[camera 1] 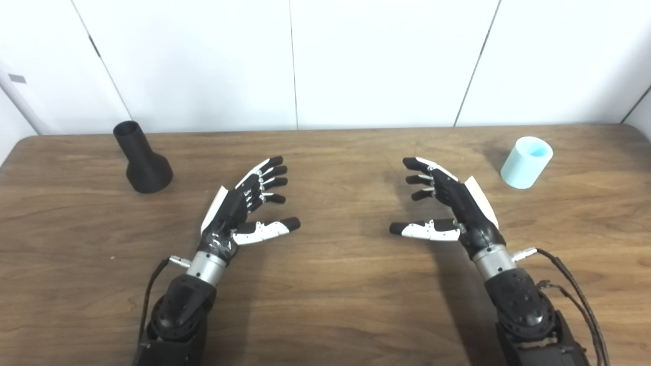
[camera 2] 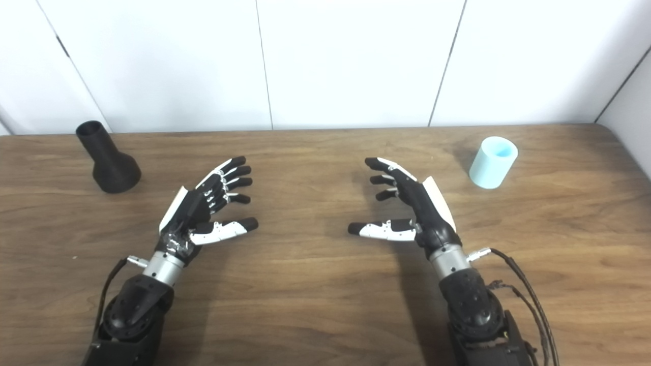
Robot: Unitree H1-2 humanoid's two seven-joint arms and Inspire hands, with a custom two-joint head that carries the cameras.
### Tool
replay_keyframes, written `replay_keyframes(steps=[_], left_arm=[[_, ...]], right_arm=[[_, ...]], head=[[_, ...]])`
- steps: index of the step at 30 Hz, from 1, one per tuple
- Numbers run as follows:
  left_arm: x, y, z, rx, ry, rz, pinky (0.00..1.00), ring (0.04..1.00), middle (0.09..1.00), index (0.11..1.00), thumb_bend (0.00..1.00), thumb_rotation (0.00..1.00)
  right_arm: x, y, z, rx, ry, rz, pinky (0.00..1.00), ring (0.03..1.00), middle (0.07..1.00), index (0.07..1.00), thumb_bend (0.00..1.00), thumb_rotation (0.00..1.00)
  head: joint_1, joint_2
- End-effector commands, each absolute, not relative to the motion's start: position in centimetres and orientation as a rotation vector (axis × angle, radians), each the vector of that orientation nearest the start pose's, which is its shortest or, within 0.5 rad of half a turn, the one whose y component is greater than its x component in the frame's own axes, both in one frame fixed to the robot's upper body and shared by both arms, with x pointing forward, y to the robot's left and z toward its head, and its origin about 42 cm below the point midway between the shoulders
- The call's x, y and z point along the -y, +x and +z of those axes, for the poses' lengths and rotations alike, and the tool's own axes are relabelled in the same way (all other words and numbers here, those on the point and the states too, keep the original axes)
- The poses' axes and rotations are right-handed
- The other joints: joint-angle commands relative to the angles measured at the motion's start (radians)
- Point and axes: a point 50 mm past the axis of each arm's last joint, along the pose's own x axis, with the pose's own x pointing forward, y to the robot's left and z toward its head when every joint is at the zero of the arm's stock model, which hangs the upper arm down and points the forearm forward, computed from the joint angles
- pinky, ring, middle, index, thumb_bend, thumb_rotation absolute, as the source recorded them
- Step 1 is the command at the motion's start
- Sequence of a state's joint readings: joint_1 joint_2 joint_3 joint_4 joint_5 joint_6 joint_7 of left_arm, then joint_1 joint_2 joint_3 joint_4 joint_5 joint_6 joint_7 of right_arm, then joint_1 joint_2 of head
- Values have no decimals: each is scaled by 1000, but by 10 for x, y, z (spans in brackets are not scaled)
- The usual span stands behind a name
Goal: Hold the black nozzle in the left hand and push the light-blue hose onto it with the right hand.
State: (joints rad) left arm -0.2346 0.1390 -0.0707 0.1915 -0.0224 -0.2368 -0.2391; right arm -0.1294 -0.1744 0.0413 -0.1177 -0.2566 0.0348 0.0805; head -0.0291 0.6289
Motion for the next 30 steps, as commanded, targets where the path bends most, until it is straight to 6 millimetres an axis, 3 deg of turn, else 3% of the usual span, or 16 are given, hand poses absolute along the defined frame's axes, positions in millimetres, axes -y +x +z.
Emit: replay_keyframes(steps=[1, 13, 17, 18, 19, 20, 22, 24, 25, 27, 30], left_arm=[[-213, 344, 114, 215, 153, -344, 692, 827, 874, 903, 828, 193], [-212, 345, 114, 209, 149, -336, 690, 823, 870, 900, 842, 200], [-207, 347, 111, 214, 144, -340, 687, 823, 870, 899, 842, 197], [-203, 347, 108, 221, 150, -342, 673, 820, 874, 901, 834, 193], [-200, 348, 107, 225, 155, -344, 662, 817, 876, 901, 828, 193], [-196, 349, 104, 225, 158, -345, 657, 816, 877, 901, 825, 193], [-188, 353, 97, 215, 150, -351, 654, 819, 880, 905, 821, 181], [-181, 355, 90, 200, 134, -355, 660, 821, 874, 911, 826, 168], [-177, 355, 88, 195, 131, -356, 666, 819, 872, 910, 834, 167], [-173, 355, 86, 192, 134, -349, 669, 814, 869, 905, 852, 184], [-170, 355, 87, 200, 136, -331, 615, 786, 857, 889, 866, 196]], right_arm=[[238, 328, 184, 285, -441, 118, 638, 785, 852, 822, 821, 195], [238, 329, 183, 280, -437, 123, 646, 787, 852, 826, 824, 180], [242, 329, 181, 279, -435, 126, 644, 792, 853, 826, 824, 178], [245, 329, 180, 278, -434, 124, 641, 789, 851, 827, 825, 173], [247, 328, 179, 277, -432, 122, 641, 790, 852, 828, 820, 158], [251, 329, 177, 278, -427, 123, 641, 790, 852, 829, 817, 151], [257, 331, 173, 269, -424, 126, 628, 788, 856, 835, 807, 126], [261, 333, 170, 249, -430, 121, 624, 779, 865, 845, 798, 117], [261, 333, 171, 240, -438, 117, 620, 770, 863, 844, 796, 103], [258, 331, 174, 218, -429, 116, 628, 758, 873, 854, 772, 32], [252, 328, 178, 208, -426, 124, 636, 750, 878, 861, 746, 3]], head=[[0, 1], [2, 2], [129, -18], [210, -39], [210, -39], [288, -72], [355, -110], [395, -152], [395, -152], [408, -187], [409, -201]])
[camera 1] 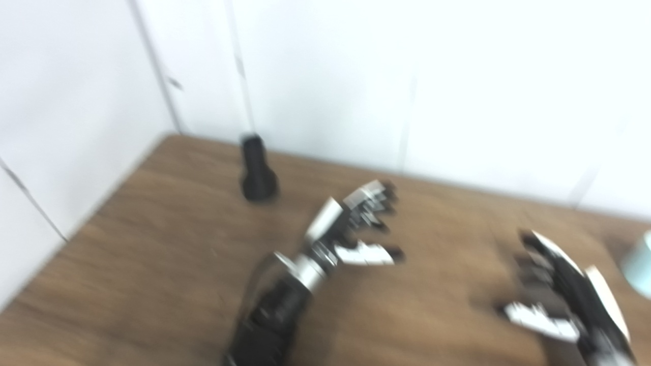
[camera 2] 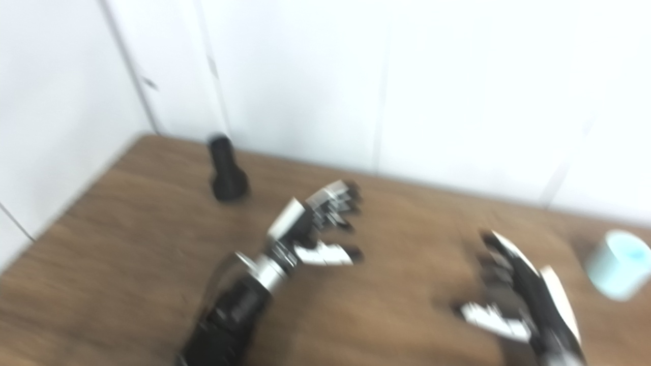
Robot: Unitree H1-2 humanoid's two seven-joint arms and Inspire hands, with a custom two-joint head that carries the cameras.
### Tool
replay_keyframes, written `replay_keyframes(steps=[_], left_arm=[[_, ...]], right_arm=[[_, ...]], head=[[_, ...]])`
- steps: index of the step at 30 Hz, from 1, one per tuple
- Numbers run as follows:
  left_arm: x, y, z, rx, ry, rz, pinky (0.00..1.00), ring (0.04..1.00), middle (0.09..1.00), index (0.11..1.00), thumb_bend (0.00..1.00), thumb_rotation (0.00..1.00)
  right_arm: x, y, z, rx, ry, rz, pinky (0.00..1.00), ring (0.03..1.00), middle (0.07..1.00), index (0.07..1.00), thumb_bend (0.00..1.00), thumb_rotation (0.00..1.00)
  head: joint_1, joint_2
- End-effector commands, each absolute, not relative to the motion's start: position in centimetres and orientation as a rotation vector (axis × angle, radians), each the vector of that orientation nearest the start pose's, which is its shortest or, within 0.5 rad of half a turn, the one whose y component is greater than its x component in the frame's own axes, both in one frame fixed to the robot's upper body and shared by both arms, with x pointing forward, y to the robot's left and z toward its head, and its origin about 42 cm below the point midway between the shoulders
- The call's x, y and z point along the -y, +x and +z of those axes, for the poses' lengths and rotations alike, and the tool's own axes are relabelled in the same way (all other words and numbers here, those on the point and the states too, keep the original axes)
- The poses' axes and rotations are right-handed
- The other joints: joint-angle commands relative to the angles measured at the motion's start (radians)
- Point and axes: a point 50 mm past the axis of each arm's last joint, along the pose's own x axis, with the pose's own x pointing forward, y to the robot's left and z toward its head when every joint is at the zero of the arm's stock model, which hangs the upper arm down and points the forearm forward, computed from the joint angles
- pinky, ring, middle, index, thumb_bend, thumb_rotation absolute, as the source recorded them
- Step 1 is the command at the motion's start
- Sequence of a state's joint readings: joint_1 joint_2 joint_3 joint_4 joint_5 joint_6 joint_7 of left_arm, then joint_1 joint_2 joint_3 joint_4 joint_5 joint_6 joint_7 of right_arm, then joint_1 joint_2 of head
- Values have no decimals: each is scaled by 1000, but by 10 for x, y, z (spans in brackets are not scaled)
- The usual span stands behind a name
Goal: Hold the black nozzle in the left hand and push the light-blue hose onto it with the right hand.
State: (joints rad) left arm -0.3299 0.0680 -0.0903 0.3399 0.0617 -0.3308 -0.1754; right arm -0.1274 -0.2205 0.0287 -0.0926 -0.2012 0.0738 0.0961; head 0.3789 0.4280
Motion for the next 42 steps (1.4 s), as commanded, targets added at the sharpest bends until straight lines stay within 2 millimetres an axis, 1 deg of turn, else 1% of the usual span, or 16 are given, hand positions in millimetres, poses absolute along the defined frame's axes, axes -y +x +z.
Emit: replay_keyframes(steps=[1, 4, 7, 9, 10, 13, 17, 19, 20, 22, 24, 26, 30, 32, 36, 42], left_arm=[[-170, 355, 89, 206, 134, -326, 601, 777, 856, 883, 858, 184], [-171, 357, 100, 241, 160, -296, 597, 757, 839, 865, 836, 182], [-177, 359, 117, 308, 340, -247, 662, 754, 801, 839, 808, 237], [-184, 362, 133, 361, 469, -215, 720, 765, 789, 827, 795, 260], [-187, 363, 142, 385, 517, -203, 731, 769, 787, 829, 785, 269], [-195, 366, 160, 433, 611, -181, 705, 772, 792, 834, 771, 271], [-219, 377, 194, 499, 733, -157, 678, 776, 789, 825, 783, 254], [-230, 381, 207, 521, 775, -146, 676, 795, 810, 827, 778, 233], [-237, 383, 216, 537, 827, -125, 677, 799, 816, 828, 778, 230], [-250, 387, 231, 568, 946, -78, 645, 795, 821, 830, 787, 263], [-265, 391, 250, 607, 1073, -25, 647, 798, 824, 831, 783, 247], [-278, 394, 267, 630, 1152, 26, 674, 816, 830, 835, 795, 212], [-305, 399, 297, 669, 1217, 148, 712, 862, 865, 863, 790, 217], [-314, 403, 309, 683, 1224, 194, 720, 867, 872, 875, 794, 219], [-333, 409, 332, 684, 1260, 284, 788, 918, 912, 910, 816, 243], [-348, 411, 346, 600, 1323, 349, 839, 964, 968, 963, 830, 321]], right_arm=[[251, 328, 179, 211, -427, 127, 624, 746, 875, 855, 751, 1], [253, 328, 180, 228, -412, 133, 598, 737, 866, 834, 782, 0], [255, 327, 181, 236, -410, 132, 586, 735, 861, 823, 794, 0], [255, 326, 182, 236, -411, 134, 582, 731, 856, 820, 796, 0], [255, 326, 182, 235, -411, 136, 585, 734, 857, 821, 795, 0], [255, 325, 183, 235, -413, 139, 598, 749, 862, 829, 788, 0], [254, 326, 185, 235, -412, 140, 602, 754, 865, 832, 781, 0], [254, 325, 186, 238, -417, 141, 599, 747, 863, 832, 779, 0], [254, 325, 186, 239, -417, 141, 599, 745, 862, 832, 779, 0], [254, 325, 186, 240, -410, 142, 601, 743, 860, 828, 781, 0], [253, 325, 186, 240, -406, 147, 598, 729, 852, 825, 779, 0], [251, 324, 187, 236, -407, 149, 602, 717, 846, 827, 770, 0], [251, 323, 188, 239, -408, 152, 604, 716, 849, 834, 759, 0], [250, 323, 189, 235, -410, 149, 616, 726, 857, 836, 755, 0], [249, 322, 192, 235, -410, 145, 616, 732, 857, 837, 752, 0], [247, 321, 195, 239, -415, 146, 613, 733, 860, 839, 744, 0]], head=[[1, 0], [4, -3], [8, -1], [11, 2], [11, 3], [10, 4], [12, 3], [15, 3], [18, 2], [20, 3], [22, 4], [22, 4], [23, 6], [24, 7], [24, 7], [23, 11]])
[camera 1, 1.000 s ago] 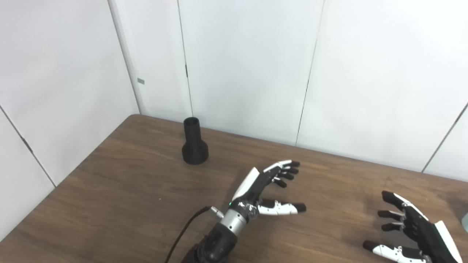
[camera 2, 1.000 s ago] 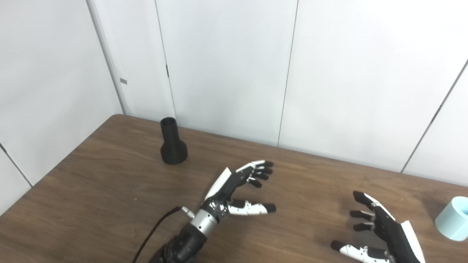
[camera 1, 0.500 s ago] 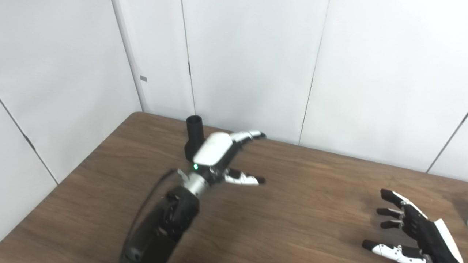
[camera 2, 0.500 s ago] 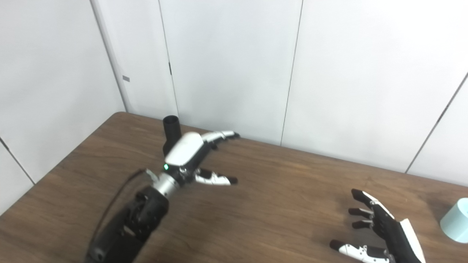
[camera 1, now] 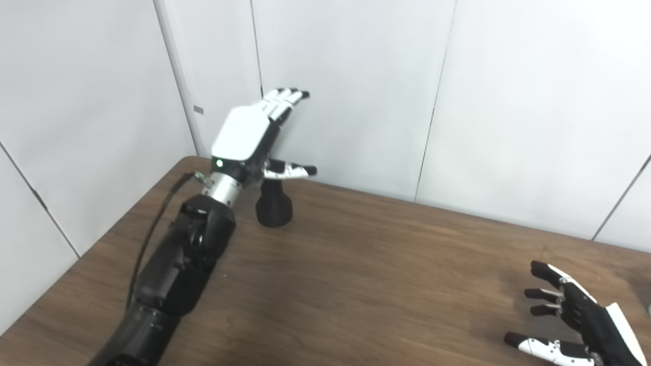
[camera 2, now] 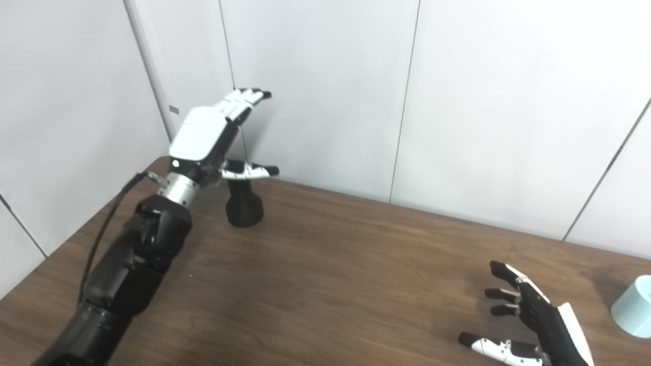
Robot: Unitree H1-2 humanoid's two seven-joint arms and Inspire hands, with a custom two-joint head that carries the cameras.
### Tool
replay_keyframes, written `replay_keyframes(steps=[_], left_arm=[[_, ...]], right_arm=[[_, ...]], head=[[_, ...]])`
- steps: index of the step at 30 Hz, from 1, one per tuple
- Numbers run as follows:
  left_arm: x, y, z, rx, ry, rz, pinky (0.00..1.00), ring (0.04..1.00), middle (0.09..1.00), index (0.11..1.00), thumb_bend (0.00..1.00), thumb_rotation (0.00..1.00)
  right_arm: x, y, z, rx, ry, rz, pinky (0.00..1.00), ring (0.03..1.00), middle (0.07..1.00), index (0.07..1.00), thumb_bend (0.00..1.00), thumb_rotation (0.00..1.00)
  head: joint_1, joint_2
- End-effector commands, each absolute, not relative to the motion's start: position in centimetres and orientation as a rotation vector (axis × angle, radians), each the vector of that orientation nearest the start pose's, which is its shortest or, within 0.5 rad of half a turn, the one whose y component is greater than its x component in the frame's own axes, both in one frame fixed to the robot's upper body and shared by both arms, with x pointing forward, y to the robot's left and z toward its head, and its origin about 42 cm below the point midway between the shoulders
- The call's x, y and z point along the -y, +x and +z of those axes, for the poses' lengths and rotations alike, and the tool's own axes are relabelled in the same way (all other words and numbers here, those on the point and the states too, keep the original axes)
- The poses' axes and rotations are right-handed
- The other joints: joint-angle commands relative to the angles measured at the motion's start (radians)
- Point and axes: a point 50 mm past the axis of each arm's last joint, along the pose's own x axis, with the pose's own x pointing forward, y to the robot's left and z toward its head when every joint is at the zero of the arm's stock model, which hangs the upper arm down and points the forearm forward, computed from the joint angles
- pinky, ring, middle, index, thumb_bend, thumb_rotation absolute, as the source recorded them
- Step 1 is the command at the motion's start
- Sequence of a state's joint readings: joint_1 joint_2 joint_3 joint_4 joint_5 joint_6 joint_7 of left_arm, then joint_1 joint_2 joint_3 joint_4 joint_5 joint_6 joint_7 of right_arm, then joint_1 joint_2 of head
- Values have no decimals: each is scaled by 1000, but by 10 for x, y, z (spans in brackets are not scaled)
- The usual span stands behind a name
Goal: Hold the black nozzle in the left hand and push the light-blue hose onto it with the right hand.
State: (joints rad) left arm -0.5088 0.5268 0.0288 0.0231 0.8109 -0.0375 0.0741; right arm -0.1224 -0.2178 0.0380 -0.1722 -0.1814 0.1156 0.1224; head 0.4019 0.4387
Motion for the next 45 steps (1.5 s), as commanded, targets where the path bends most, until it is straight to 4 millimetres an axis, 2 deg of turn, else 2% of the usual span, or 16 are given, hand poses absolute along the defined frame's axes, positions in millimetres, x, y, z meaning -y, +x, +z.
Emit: replay_keyframes(steps=[1, 4, 6, 10, 13, 17, 24, 33, 39, 45], left_arm=[[-349, 410, 347, 582, 1334, 358, 879, 982, 980, 979, 837, 339], [-355, 412, 345, 484, 1344, 393, 956, 999, 998, 998, 872, 376], [-358, 413, 342, 434, 1331, 402, 968, 1000, 1000, 1000, 893, 383], [-365, 417, 332, 345, 1299, 372, 779, 966, 1000, 1000, 935, 355], [-368, 419, 323, 294, 1239, 372, 731, 938, 998, 1000, 953, 335], [-373, 422, 310, 211, 1123, 376, 789, 938, 999, 1000, 962, 332], [-380, 422, 293, 117, 1060, 371, 869, 971, 1000, 1000, 996, 372], [-380, 422, 274, -7, 1082, 362, 760, 962, 947, 983, 1000, 387], [-378, 421, 258, -69, 1134, 332, 777, 956, 916, 942, 1000, 462], [-373, 420, 244, -91, 1142, 291, 803, 952, 907, 884, 1000, 468]], right_arm=[[247, 321, 195, 239, -417, 147, 614, 734, 861, 841, 743, 0], [246, 321, 197, 239, -420, 145, 612, 732, 859, 837, 744, 0], [246, 320, 198, 236, -419, 142, 611, 731, 856, 834, 743, 0], [246, 321, 200, 245, -508, 137, 589, 718, 842, 818, 768, 0], [243, 320, 202, 236, -551, 134, 560, 705, 816, 806, 795, 0], [242, 319, 205, 242, -565, 138, 544, 696, 818, 797, 798, 0], [244, 316, 207, 237, -577, 139, 544, 695, 811, 795, 800, 0], [244, 314, 208, 225, -581, 137, 565, 705, 818, 804, 795, 0], [244, 311, 210, 220, -590, 139, 573, 704, 818, 816, 784, 0], [243, 308, 211, 200, -606, 147, 580, 710, 811, 829, 776, 0]], head=[[0, 0], [-1, 3], [-1, 3], [-4, 5], [-2, 3], [-1, 3], [-1, 10], [-2, 20], [-5, 33], [-9, 42]])
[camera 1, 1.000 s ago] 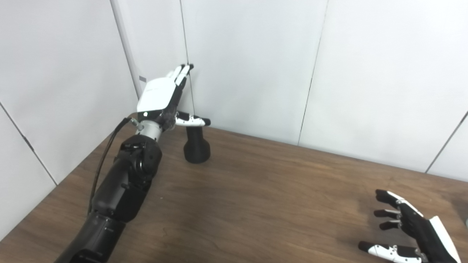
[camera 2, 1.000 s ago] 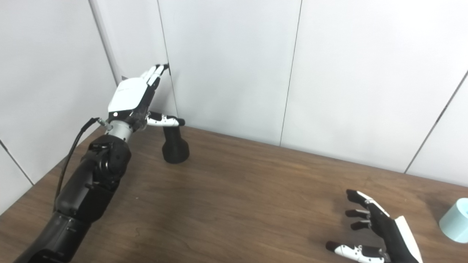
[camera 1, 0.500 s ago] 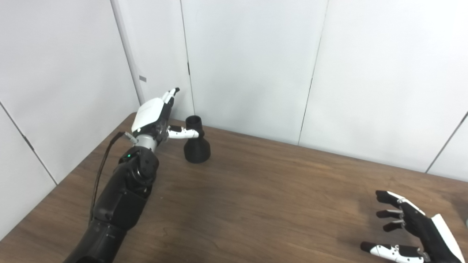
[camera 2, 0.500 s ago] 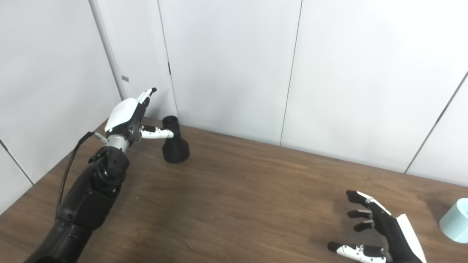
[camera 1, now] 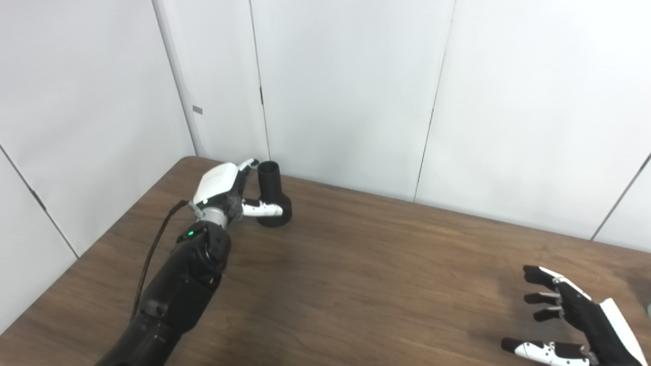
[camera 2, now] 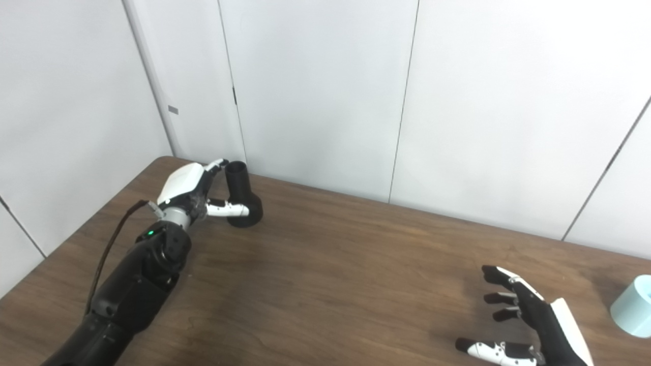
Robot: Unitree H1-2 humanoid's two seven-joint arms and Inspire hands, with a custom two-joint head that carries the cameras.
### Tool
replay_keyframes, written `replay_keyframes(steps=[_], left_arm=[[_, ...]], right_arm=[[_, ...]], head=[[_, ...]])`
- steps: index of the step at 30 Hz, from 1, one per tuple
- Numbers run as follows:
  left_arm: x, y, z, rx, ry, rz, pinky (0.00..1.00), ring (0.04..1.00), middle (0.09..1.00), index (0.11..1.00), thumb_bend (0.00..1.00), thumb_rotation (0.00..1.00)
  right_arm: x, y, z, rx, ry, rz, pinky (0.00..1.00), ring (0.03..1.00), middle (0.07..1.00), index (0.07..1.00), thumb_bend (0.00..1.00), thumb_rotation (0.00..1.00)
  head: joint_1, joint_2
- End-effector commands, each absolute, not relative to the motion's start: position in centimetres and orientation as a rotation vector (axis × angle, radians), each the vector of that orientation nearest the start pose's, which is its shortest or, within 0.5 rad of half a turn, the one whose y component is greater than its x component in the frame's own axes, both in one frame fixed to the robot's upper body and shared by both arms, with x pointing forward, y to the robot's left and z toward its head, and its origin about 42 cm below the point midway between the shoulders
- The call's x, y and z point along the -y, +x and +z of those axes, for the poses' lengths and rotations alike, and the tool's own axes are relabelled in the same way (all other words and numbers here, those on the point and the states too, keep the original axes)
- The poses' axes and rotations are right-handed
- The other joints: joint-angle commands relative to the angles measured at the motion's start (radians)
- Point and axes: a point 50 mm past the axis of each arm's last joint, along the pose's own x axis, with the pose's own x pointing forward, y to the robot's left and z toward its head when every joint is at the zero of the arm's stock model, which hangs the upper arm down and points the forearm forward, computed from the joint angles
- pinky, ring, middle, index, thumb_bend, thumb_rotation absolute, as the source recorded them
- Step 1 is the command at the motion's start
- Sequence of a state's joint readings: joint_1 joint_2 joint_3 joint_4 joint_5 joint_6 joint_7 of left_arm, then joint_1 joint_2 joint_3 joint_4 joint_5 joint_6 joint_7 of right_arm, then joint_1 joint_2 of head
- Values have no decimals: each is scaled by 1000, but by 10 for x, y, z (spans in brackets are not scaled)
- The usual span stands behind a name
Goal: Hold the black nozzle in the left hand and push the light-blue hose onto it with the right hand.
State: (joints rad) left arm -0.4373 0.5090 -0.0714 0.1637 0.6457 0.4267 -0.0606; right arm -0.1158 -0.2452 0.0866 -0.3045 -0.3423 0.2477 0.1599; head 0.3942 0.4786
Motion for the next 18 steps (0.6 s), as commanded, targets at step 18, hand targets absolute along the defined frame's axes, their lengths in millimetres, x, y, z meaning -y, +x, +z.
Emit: replay_keyframes(steps=[18], left_arm=[[-370, 421, 205, -148, 1098, 248, 921, 961, 891, 854, 988, 402]], right_arm=[[244, 305, 213, 183, -609, 155, 602, 728, 816, 840, 781, 0]], head=[[-6, 23]])
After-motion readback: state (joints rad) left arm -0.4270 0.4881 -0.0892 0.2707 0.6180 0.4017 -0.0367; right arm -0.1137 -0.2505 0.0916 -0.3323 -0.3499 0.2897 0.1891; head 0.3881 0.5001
